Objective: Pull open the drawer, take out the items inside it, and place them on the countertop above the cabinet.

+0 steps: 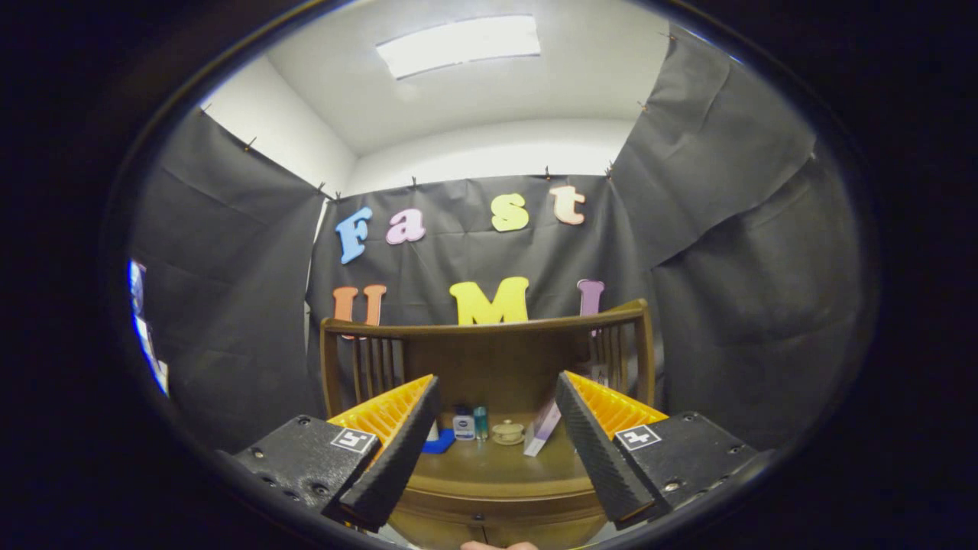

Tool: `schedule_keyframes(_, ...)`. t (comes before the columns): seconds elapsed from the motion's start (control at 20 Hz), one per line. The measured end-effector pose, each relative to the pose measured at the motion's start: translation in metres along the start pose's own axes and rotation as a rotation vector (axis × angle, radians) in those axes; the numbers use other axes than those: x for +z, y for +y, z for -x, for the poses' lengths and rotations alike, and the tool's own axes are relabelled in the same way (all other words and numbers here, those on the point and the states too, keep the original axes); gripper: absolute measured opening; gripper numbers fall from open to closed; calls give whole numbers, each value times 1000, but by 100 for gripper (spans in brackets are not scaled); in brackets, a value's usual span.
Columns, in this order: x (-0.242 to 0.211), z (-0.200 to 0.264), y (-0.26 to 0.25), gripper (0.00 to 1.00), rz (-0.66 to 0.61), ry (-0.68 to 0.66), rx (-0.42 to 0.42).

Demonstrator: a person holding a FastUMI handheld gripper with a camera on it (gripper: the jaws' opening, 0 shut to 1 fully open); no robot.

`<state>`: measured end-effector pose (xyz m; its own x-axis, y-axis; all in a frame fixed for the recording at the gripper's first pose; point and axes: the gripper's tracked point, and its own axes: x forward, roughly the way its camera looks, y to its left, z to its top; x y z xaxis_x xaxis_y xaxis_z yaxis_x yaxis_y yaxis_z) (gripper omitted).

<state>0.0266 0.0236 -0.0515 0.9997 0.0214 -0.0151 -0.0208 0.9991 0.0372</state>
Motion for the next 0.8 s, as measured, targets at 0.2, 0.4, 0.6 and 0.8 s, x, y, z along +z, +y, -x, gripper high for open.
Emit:
schedule_keyframes(0.2, -54, -17, 1, 99, 3, 50, -24)
schedule_keyframes(0.4, -119, -28, 16, 98, -19, 132, 4)
schedule_keyframes(0.6, -189, -38, 22, 99, 8, 234, 0)
schedule_keyframes(0.8, -248, -47, 29, 97, 10, 324, 1)
